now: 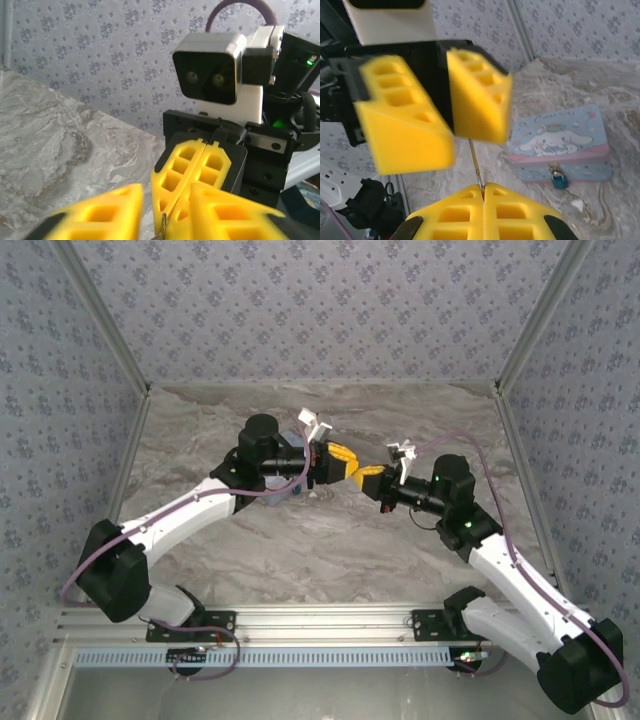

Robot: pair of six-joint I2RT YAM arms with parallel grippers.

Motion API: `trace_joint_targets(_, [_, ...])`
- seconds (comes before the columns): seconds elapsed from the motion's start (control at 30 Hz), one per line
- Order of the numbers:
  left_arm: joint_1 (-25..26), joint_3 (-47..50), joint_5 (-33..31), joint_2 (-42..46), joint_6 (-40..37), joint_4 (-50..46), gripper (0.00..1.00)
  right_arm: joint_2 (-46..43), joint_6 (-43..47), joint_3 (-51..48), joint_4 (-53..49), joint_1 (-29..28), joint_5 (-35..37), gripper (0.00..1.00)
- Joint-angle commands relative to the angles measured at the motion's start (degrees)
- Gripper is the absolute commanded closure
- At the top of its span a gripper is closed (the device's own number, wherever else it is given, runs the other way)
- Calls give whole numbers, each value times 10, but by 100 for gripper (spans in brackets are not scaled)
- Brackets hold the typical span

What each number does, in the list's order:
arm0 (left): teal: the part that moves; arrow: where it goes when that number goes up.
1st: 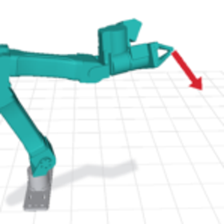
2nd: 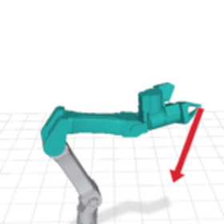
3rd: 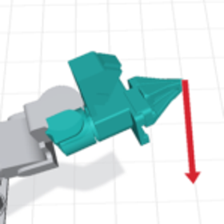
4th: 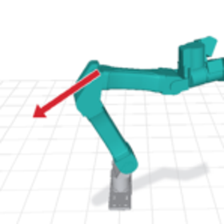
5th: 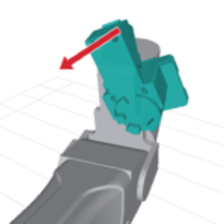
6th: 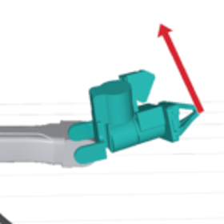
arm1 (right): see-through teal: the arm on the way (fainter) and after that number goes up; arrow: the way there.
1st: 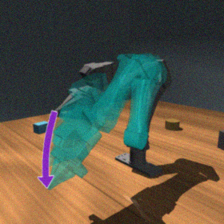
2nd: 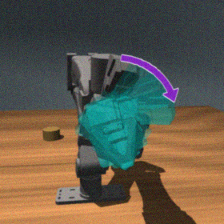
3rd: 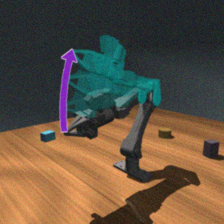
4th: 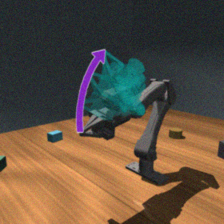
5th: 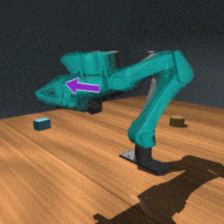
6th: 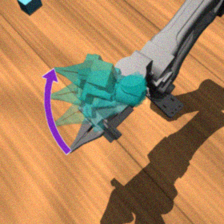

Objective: Unlock a padlock with a key

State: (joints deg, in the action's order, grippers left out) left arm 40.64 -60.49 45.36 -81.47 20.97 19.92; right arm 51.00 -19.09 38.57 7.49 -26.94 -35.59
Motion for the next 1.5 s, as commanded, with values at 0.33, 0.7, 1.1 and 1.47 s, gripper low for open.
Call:
trace_joint_targets(0.33, [-54, -92, -418, -56, 21, -322, 12, 6, 37, 44, -272, 9, 236, 100])
trace_joint_targets(0.7, [-76, -254, -553, -257, 4, -490, 8, 20, 24, 39, -294, 13, 274, 100])
trace_joint_targets(1.1, [-77, -280, -512, -310, -10, -459, 6, 15, 16, 24, -286, 15, 270, 100])
trace_joint_targets(1.47, [-73, -300, -472, -335, -26, -456, 8, 19, 17, 25, -289, 15, 269, 100])
